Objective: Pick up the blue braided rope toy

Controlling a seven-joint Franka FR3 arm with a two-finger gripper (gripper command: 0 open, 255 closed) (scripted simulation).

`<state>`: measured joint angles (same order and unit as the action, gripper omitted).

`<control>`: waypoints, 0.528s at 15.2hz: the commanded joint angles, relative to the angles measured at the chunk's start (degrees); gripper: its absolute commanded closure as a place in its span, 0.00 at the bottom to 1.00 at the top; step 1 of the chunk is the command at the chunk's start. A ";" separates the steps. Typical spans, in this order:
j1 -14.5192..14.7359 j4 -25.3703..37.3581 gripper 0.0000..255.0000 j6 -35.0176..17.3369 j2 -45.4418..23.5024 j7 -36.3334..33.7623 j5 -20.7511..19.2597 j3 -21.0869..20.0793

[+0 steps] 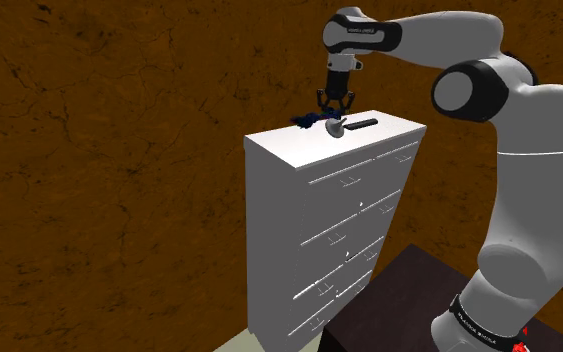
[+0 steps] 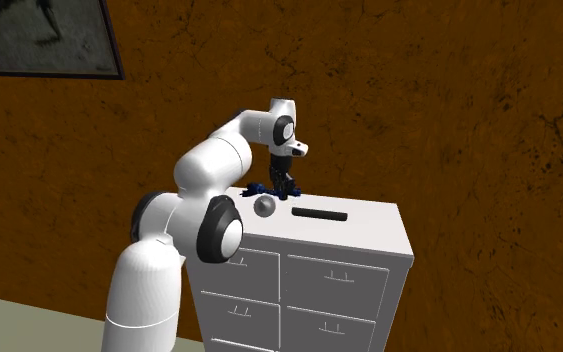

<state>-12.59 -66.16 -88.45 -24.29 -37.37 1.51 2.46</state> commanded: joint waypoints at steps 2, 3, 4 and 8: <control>-0.11 4.10 1.00 2.90 -1.20 0.02 0.05 0.01; -0.14 5.56 1.00 3.94 -1.63 0.01 0.07 0.01; -0.18 7.10 1.00 5.01 -2.10 0.00 0.09 0.00; -0.35 14.37 1.00 9.76 -4.62 -0.04 0.20 -0.02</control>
<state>-12.89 -54.30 -80.22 -27.92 -37.37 1.66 2.47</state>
